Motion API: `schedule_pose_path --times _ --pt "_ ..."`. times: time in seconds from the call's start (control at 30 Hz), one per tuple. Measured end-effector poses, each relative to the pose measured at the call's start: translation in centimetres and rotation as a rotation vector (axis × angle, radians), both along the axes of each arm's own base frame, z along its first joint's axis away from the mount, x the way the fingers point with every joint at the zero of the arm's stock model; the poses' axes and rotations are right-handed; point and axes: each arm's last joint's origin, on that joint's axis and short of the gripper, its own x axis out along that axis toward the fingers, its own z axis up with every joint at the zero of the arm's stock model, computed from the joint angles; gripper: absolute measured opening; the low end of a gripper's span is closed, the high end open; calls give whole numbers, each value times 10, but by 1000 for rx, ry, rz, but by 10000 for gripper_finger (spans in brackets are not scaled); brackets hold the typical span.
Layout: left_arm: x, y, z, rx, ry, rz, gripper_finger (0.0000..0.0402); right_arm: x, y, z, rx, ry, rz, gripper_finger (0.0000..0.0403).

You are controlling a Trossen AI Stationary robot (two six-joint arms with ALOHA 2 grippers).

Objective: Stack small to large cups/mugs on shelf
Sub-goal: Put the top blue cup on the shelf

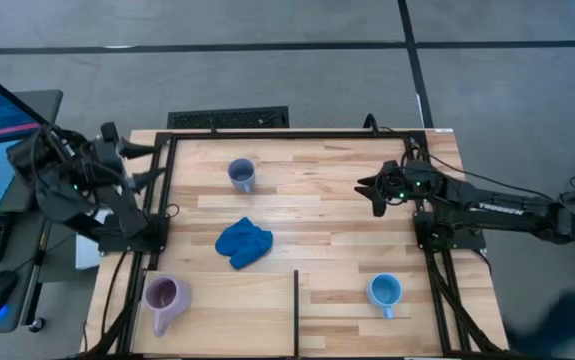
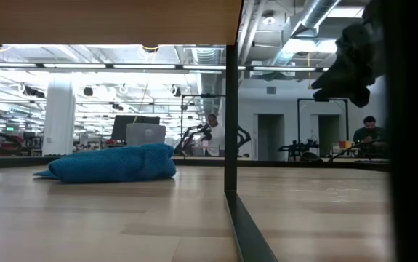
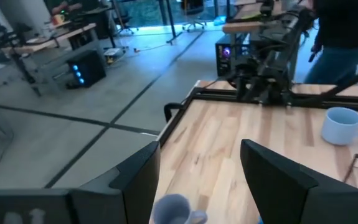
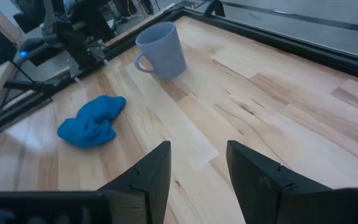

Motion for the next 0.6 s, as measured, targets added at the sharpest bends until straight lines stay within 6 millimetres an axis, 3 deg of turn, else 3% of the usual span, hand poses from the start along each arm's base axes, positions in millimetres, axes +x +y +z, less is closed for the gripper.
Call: schedule_pose_path --times 0.13,0.33,0.47,0.6 --pt "-8 11 -7 -9 -10 9 215 4 -1 -5 -1 40 6 177" --pt "-7 9 -18 57 24 -25 215 10 -4 -14 22 109 5 177" --pt "4 -6 -26 139 87 -134 215 15 -5 -17 19 116 7 178" --pt "15 -23 -31 147 58 -363 215 21 -7 -11 -60 46 43 176"
